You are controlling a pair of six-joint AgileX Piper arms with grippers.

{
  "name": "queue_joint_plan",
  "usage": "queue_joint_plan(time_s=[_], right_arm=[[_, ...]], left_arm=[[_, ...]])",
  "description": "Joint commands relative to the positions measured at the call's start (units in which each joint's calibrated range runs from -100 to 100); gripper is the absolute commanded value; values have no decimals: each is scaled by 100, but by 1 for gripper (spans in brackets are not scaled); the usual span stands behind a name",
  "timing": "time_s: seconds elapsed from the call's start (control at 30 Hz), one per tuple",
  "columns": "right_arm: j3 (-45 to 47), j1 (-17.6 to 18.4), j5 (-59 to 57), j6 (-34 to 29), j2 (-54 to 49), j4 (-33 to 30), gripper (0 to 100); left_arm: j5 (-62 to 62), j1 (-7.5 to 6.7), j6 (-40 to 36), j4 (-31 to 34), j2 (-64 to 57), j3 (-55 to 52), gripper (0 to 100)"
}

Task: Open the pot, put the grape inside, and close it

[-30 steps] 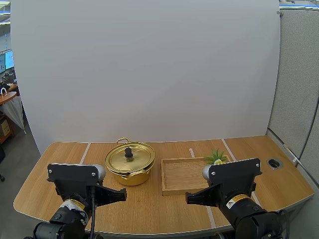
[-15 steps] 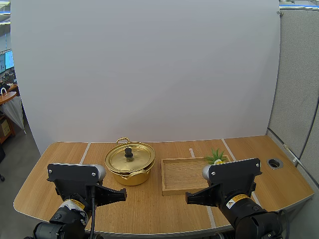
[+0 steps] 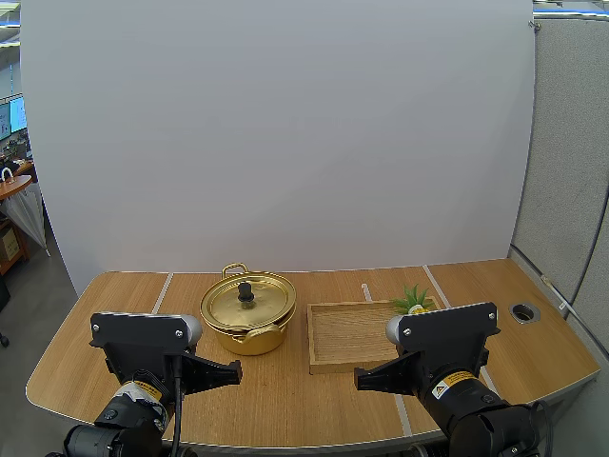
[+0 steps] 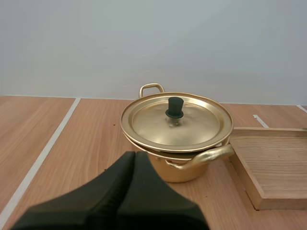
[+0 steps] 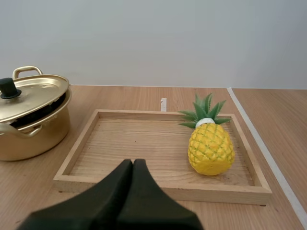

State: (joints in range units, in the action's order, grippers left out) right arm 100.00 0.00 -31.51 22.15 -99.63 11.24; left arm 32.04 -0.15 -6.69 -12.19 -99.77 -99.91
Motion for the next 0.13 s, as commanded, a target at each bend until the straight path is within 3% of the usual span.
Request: queue_joint_plan(time_s=[0.0, 0.1], right_arm=[[0, -14, -19, 56, -37, -35, 0], [0, -14, -19, 56, -37, -35, 0]], left_arm=[[-3, 17, -56, 22, -23, -9, 0], [-3, 17, -56, 22, -23, -9, 0]])
